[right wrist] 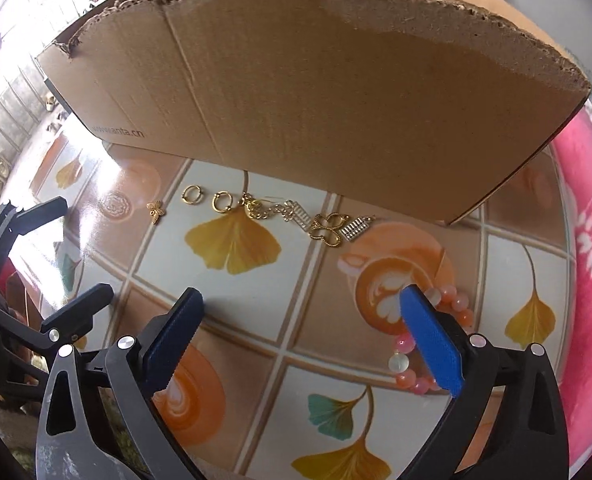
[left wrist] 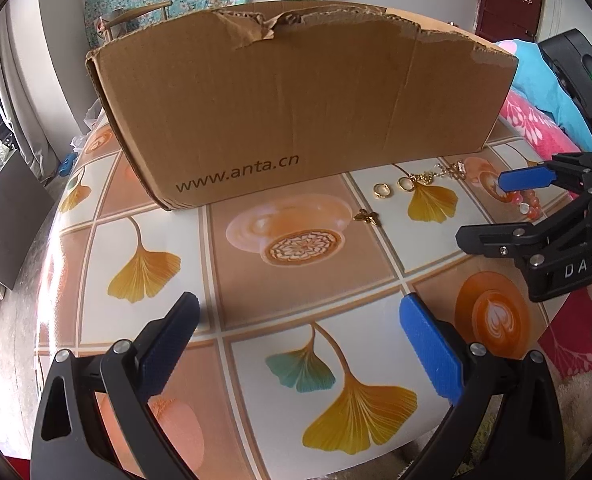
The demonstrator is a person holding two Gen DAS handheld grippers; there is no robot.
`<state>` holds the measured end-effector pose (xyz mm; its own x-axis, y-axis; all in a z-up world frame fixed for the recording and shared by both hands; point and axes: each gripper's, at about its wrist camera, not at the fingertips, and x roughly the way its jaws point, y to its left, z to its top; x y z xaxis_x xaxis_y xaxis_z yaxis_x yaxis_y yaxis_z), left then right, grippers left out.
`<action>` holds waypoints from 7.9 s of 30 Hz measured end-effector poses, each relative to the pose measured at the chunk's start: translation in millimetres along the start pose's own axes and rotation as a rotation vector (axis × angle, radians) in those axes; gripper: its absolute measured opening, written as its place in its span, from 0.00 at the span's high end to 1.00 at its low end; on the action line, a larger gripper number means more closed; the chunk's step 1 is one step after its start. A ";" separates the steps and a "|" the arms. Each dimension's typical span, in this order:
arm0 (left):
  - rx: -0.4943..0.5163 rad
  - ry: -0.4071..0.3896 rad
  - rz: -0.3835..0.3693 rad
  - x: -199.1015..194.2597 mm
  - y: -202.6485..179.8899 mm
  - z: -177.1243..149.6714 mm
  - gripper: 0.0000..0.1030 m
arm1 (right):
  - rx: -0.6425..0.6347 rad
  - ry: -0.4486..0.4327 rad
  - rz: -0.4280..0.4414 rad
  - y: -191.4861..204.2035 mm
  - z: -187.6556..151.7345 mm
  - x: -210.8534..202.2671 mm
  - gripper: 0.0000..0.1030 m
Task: Organize jewelry
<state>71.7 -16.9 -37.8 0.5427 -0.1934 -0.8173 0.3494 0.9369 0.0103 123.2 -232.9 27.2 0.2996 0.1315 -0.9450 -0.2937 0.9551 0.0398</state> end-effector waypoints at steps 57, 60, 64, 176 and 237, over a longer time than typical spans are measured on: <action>0.209 -0.106 -0.110 31.1 -47.8 51.1 0.89 | 0.122 -0.191 0.321 -43.2 4.2 0.1 0.92; 0.208 -0.108 -0.110 31.2 -47.6 51.2 0.89 | 0.126 -0.192 0.323 -41.6 7.3 1.1 0.92; 0.198 -0.098 -0.103 29.1 -44.2 48.9 0.90 | 0.122 -0.209 0.336 -40.9 6.4 -3.4 0.89; 0.120 -0.123 -0.104 13.6 -19.3 25.8 0.90 | -0.148 -0.233 0.121 24.3 13.5 -2.9 0.97; 0.121 -0.123 -0.104 13.4 -18.8 27.8 0.90 | -0.206 -0.169 0.153 35.3 13.5 -7.8 0.84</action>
<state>93.7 -45.2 -32.9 0.5857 -0.3285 -0.7410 0.4939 0.8695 0.0049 122.7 -196.5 40.4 0.3790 0.3284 -0.8652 -0.5201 0.8489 0.0944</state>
